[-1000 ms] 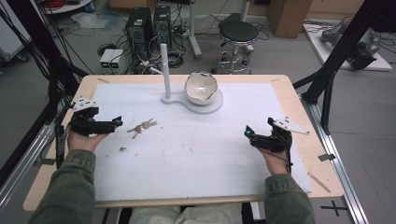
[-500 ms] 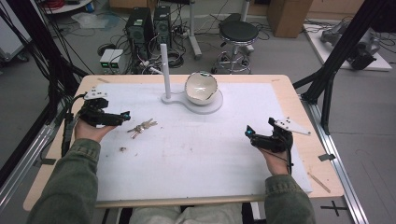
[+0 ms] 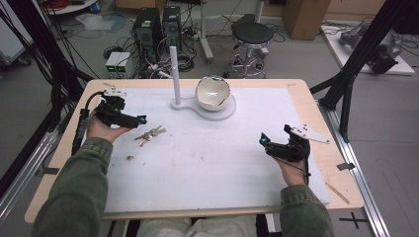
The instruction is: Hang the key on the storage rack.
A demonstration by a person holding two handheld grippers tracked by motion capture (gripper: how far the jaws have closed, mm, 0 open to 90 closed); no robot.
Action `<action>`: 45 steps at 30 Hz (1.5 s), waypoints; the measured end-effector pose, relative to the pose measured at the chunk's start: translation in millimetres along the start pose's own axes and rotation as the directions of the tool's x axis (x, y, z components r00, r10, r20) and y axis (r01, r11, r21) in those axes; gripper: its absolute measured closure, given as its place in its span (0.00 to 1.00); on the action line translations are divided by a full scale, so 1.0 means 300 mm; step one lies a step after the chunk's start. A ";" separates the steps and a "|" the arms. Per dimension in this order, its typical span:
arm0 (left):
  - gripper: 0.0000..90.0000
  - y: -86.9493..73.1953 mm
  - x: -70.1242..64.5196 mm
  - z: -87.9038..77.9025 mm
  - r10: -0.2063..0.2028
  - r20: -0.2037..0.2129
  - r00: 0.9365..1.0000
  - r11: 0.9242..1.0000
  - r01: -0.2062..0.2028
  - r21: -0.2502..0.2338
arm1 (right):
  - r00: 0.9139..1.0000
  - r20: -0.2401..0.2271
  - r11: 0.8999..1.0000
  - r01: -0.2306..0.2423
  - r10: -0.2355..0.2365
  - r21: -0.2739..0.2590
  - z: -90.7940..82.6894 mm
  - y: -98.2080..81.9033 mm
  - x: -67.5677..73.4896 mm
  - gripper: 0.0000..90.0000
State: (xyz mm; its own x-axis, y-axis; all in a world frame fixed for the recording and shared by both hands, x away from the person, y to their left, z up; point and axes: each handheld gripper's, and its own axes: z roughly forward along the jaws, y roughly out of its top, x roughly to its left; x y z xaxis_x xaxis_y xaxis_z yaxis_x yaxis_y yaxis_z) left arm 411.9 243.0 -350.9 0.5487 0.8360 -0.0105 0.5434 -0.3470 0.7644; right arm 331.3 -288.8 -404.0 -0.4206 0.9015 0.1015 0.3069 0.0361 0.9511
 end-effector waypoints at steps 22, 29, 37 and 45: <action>0.03 0.016 0.004 0.136 0.036 0.041 0.998 0.990 -0.041 0.131 | 1.000 -0.004 1.000 0.004 -0.004 0.007 0.001 -0.001 0.001 0.01; 0.03 0.034 -0.017 0.185 0.071 0.065 0.995 0.980 -0.082 0.179 | 1.000 -0.006 1.000 0.006 -0.006 0.008 -0.001 -0.002 0.001 0.01; 0.03 0.023 -0.047 0.235 0.113 0.082 0.990 0.964 -0.129 0.233 | 1.000 -0.007 1.000 0.005 -0.005 0.012 0.000 -0.002 0.001 0.01; 0.03 0.004 -0.058 0.294 0.106 0.103 0.989 0.951 -0.131 0.281 | 1.000 -0.011 1.000 0.008 -0.008 0.021 0.007 -0.004 0.002 0.01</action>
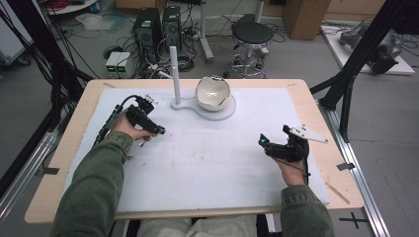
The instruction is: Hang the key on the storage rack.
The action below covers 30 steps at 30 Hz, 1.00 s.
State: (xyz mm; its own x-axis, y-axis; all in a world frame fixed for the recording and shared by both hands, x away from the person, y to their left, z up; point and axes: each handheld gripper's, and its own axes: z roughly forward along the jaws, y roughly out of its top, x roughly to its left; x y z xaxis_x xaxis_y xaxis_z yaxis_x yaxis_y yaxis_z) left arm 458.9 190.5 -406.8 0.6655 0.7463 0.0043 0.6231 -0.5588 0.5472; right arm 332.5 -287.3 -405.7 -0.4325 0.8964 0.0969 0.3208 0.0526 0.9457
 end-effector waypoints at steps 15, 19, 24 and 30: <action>0.13 -0.009 0.011 0.044 -0.012 0.026 1.000 0.998 0.010 0.070 | 1.000 -0.006 1.000 -0.002 0.002 0.002 0.005 0.000 -0.007 0.01; 0.18 -0.010 0.012 0.045 -0.016 0.030 0.999 0.998 0.014 0.068 | 1.000 -0.007 1.000 -0.007 0.007 0.003 0.004 0.000 -0.006 0.01; 0.27 -0.010 0.002 0.049 0.014 0.051 0.999 0.997 -0.017 0.070 | 1.000 -0.001 1.000 0.004 -0.004 0.009 0.008 -0.001 -0.001 0.01; 0.35 -0.009 -0.004 0.054 0.018 0.035 0.999 0.997 -0.021 0.070 | 1.000 -0.005 1.000 0.007 -0.007 0.011 0.009 -0.002 0.000 0.00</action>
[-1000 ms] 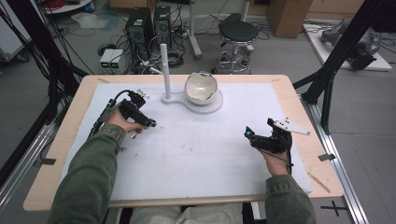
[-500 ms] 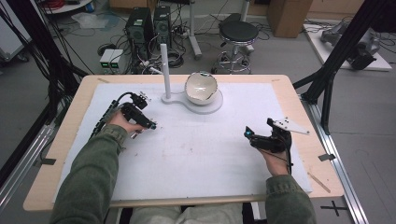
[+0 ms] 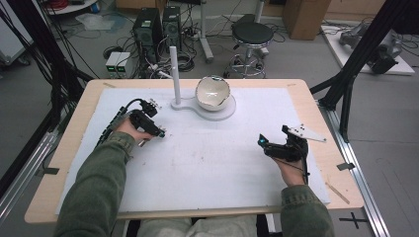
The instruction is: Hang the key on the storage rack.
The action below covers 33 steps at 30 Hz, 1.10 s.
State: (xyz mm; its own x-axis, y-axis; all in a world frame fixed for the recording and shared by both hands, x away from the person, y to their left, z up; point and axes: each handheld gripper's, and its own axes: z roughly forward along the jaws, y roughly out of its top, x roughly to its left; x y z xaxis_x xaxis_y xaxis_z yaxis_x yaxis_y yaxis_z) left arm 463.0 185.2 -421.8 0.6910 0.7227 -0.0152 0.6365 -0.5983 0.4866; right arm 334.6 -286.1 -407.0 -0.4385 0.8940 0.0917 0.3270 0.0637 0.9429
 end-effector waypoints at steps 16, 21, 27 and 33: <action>0.55 0.001 0.003 -0.002 0.001 -0.015 1.000 1.000 -0.001 -0.008 | 1.000 -0.011 1.000 -0.014 0.014 0.001 0.001 0.000 -0.004 0.01; 0.61 0.000 0.003 -0.001 0.003 -0.017 1.000 1.000 -0.003 -0.002 | 1.000 -0.010 1.000 -0.015 0.015 0.003 0.001 -0.001 -0.004 0.01; 0.70 0.001 0.001 0.001 0.000 -0.006 1.000 1.000 0.000 0.004 | 1.000 -0.011 1.000 -0.008 0.008 0.000 0.001 0.000 -0.004 0.01; 0.85 0.001 -0.004 0.003 0.000 0.003 1.000 1.000 0.000 -0.008 | 1.000 -0.015 1.000 -0.004 0.004 0.006 0.002 -0.001 -0.001 0.01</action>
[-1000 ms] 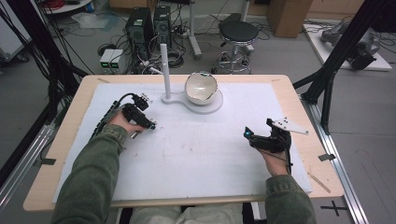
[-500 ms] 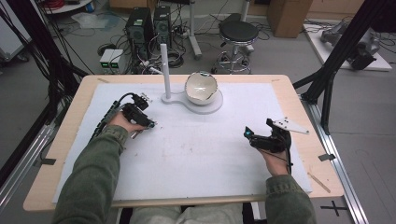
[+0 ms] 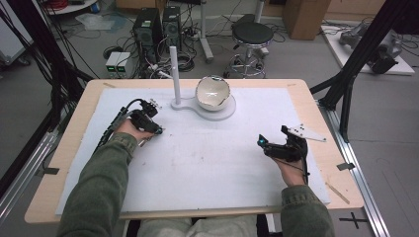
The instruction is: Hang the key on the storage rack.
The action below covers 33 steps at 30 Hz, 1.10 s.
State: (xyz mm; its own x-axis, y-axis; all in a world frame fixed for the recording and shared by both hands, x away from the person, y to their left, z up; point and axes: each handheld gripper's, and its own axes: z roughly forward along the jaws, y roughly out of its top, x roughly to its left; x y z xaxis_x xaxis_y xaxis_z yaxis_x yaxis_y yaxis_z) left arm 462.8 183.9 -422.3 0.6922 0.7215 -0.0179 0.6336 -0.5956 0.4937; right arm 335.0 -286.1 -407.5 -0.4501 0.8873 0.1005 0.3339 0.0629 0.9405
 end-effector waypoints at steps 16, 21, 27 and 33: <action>0.90 -0.003 -0.011 0.001 0.062 -0.005 0.998 0.998 -0.062 -0.012 | 1.000 -0.010 1.000 -0.010 0.010 0.005 0.001 0.000 -0.003 0.01; 0.90 -0.002 -0.013 -0.003 0.070 -0.011 0.998 0.998 -0.070 -0.010 | 1.000 -0.009 1.000 -0.011 0.011 0.005 0.001 0.000 -0.003 0.01; 0.90 0.000 -0.013 -0.021 0.066 -0.025 0.997 0.997 -0.067 -0.030 | 1.000 -0.010 1.000 -0.011 0.011 0.006 0.001 0.000 -0.004 0.01; 0.90 -0.003 -0.003 -0.059 0.056 -0.030 0.998 0.996 -0.058 -0.065 | 1.000 -0.012 1.000 -0.011 0.011 0.009 0.002 -0.001 -0.002 0.01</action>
State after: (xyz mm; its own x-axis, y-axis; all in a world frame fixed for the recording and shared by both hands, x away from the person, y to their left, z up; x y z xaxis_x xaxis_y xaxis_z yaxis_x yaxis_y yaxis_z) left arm 455.4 190.0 -407.5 0.7162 0.6970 0.0359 0.5686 -0.6125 0.5491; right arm 335.7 -286.4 -408.0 -0.4558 0.8826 0.1149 0.3461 0.0569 0.9365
